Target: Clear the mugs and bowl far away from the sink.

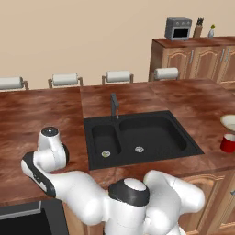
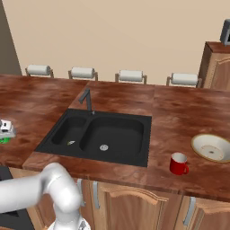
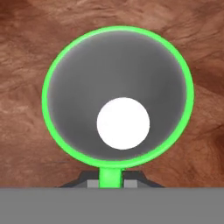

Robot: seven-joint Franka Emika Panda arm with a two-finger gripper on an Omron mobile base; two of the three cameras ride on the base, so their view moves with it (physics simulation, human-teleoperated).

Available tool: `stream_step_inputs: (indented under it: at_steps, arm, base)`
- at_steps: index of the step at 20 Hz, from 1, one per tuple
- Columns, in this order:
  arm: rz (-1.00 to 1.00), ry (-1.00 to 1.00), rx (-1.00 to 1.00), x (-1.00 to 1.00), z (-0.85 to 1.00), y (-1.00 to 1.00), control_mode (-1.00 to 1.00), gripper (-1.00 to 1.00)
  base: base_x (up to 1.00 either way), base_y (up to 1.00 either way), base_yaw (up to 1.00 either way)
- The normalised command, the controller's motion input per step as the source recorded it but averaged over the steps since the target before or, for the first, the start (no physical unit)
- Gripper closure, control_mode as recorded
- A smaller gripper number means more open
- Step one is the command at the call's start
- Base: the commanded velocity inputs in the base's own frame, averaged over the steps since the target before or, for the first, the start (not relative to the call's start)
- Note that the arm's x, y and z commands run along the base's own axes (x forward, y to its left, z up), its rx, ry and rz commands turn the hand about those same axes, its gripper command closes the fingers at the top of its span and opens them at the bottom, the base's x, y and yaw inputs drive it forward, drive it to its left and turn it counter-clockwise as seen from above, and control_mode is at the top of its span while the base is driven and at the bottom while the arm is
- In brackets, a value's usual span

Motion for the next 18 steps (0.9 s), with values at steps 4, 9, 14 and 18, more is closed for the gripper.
stream_step_inputs:
  at_steps: [4,9,14,18]
  arm:
    - [-0.01,-0.02,0.06,-0.23,-0.43,-0.25,-1.00,1.00]
    - [0.00,-0.14,0.01,-0.20,0.40,-0.05,-1.00,1.00]
    - [-0.05,-0.10,-0.02,-0.37,1.00,0.01,-1.00,1.00]
    - [-0.16,0.06,0.00,-0.40,1.00,-0.38,-1.00,1.00]
  base:
    - [0.00,0.00,0.00]
    - [0.00,0.00,0.00]
    - [0.00,0.00,0.00]
    - [0.00,0.00,0.00]
